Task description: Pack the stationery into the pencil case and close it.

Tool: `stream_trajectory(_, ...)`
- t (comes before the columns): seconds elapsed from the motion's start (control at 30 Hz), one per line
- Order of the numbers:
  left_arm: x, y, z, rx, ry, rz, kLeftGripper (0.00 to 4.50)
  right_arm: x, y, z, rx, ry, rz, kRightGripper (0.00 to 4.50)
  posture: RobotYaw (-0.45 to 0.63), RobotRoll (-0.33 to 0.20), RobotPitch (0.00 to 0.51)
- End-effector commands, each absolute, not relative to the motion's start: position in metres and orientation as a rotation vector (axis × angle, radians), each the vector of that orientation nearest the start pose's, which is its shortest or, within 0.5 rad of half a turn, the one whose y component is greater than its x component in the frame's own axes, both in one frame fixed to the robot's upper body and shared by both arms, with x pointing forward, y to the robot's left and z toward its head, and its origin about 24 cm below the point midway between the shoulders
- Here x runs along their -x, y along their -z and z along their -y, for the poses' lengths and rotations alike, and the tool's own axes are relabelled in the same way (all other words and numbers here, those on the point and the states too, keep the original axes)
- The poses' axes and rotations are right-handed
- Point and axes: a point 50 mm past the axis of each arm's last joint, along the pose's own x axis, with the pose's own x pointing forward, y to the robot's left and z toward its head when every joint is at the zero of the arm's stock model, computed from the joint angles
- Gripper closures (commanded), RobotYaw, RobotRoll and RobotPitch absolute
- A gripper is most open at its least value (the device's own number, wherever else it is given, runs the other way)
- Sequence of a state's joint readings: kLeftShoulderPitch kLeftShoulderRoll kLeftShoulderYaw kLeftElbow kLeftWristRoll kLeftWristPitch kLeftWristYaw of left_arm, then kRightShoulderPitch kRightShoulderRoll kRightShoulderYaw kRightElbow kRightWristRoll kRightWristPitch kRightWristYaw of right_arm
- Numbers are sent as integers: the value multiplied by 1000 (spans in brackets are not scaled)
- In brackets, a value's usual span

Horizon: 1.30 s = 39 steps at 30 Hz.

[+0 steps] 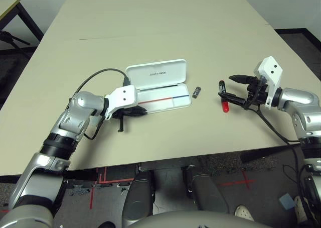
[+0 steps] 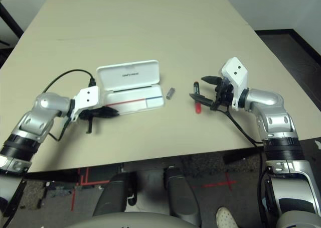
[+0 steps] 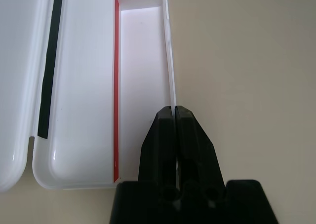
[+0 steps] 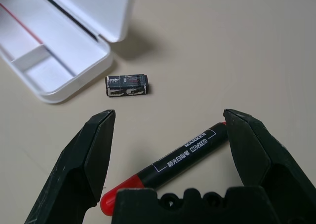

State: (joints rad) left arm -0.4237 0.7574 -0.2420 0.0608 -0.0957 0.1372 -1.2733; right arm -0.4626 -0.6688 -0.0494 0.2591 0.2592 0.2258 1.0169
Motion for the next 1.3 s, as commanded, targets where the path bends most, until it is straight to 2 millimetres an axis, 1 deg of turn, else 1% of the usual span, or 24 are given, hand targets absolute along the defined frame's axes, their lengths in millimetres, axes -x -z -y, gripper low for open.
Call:
stream_trajectory(0.03,-274,-118,-188,-700,1373,-346,4468,-311,-134,241,333,-858,-173,0,-72,0,148)
stream_trajectory(0.13,-273,-117,-187,-697,1375,-347,4468,-309,-133,240,328,-879,-185,0,-70,0,149)
stream_trajectory(0.33,-274,-113,-186,-690,1349,-345,4468,-298,-129,234,299,-986,-231,0,-67,0,152)
stream_trajectory(0.7,-276,-111,-184,-677,1310,-333,4468,-297,-128,233,301,-998,-248,0,-64,0,155)
stream_trajectory(0.8,-274,-111,-185,-679,1302,-331,3783,-297,-127,233,301,-997,-247,0,-61,0,155)
stream_trajectory(0.93,-271,-112,-187,-676,1301,-327,2279,-298,-127,232,301,-998,-246,0,-54,0,155)
stream_trajectory(1.03,-268,-115,-188,-675,1305,-319,1055,-299,-127,231,302,-1000,-244,0,-48,0,155)
stream_trajectory(1.07,-267,-117,-189,-674,1306,-315,722,-299,-127,231,302,-1001,-244,0,-46,0,155)
stream_trajectory(1.1,-265,-118,-189,-672,1307,-311,277,-299,-127,231,303,-1003,-243,0,-44,0,155)
stream_trajectory(1.13,-264,-120,-190,-671,1307,-307,19,-299,-127,231,303,-1003,-242,0,-44,0,155)
stream_trajectory(1.3,-259,-131,-196,-664,1283,-271,19,-302,-132,231,272,-981,-206,0,-40,0,156)
